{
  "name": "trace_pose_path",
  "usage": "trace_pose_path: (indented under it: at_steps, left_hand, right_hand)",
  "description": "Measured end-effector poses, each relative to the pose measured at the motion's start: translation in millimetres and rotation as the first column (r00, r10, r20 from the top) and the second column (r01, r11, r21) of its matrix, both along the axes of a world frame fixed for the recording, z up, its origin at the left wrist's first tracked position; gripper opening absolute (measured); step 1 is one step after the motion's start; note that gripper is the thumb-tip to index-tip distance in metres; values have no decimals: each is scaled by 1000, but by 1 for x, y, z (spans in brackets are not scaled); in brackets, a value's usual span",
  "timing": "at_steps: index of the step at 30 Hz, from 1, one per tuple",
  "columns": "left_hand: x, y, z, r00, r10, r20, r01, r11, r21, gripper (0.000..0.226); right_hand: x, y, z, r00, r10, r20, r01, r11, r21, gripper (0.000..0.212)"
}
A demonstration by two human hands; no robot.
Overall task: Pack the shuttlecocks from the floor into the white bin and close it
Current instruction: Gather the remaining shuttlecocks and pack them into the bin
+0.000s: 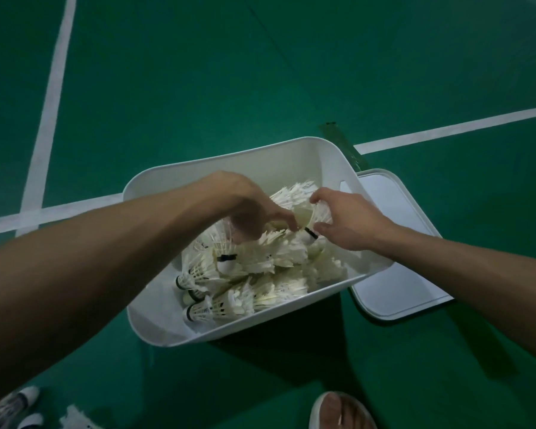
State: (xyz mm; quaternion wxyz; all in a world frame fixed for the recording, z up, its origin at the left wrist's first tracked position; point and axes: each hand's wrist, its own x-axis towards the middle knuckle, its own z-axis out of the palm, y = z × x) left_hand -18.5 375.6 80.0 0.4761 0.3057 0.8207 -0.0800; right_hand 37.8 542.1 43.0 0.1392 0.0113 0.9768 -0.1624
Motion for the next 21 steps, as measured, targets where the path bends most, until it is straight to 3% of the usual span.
trace_pose_path:
  at_steps: [3, 7, 14, 17, 21]
  left_hand:
    - [-1, -2, 1, 998, -32, -48, 34, 999, 33, 94]
    - [-2, -6, -2, 998, -46, -53, 48, 998, 32, 93]
    - [-12, -15, -12, 997, -51, -49, 54, 996, 70, 97]
    - [-12, -14, -15, 998, -47, -38, 51, 995, 87, 96]
    - [-19, -23, -13, 1000, -9, -22, 11, 991, 132, 96]
  right_hand:
    - [-2, -3, -6, 988, -102, 119, 119, 981, -150, 43]
    - [-4, -9, -8, 920, -219, 325, 350, 832, -430, 37]
    - [-5, -24, -12, 934, -144, 326, 281, 861, -424, 47]
    - [-5, -24, -16, 943, -86, 322, 214, 897, -386, 45]
    - [-8, -15, -13, 941, -86, 328, 227, 879, -420, 40]
